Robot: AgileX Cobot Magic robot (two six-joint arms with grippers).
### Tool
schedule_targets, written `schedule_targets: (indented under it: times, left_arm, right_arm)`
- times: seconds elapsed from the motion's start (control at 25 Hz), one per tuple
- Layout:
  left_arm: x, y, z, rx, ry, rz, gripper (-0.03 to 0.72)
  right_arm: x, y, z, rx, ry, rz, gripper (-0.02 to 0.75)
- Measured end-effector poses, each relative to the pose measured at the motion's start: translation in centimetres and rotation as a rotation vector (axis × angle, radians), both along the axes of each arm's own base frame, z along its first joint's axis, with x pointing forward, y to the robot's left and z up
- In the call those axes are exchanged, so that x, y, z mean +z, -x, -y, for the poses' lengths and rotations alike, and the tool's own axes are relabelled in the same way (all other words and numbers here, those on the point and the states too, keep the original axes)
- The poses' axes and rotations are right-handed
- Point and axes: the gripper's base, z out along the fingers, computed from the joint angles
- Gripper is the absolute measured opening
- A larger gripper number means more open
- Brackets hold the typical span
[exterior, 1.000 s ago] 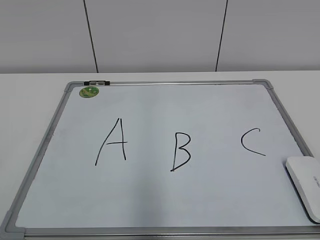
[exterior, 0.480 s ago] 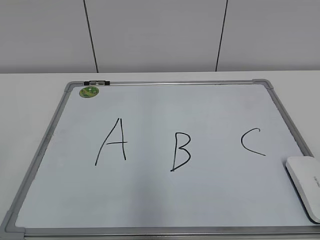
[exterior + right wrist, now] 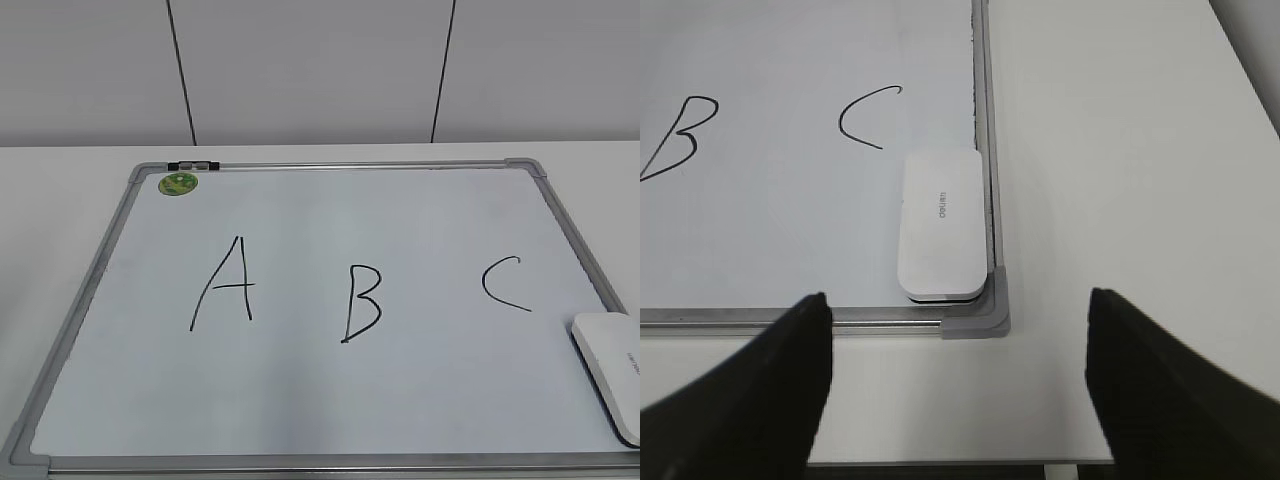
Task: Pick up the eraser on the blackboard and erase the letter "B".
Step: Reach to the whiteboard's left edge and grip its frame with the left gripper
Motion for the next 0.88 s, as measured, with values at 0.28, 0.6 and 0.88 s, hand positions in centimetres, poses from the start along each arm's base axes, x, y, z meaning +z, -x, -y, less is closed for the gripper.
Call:
schedule_targets:
  times: [0.28,0.6,0.88]
  left_arm:
    - [-0.3,-5.0,0.0,0.012,0.01,-0.029,0.657]
    - [-0.9,-11.8,0.4,0.022,0.079,-0.153,0.625]
    - [-2.7,-17.0,1.0,-0.025,0.131,-0.364,0.589]
  right_arm:
    - [0.0,0.0,0.0,0.0,0.0,0.0,0.587]
    - [0.0,0.0,0.0,0.0,0.0,0.0,0.587]
    - [0.0,0.0,0.0,0.0,0.0,0.0,0.587]
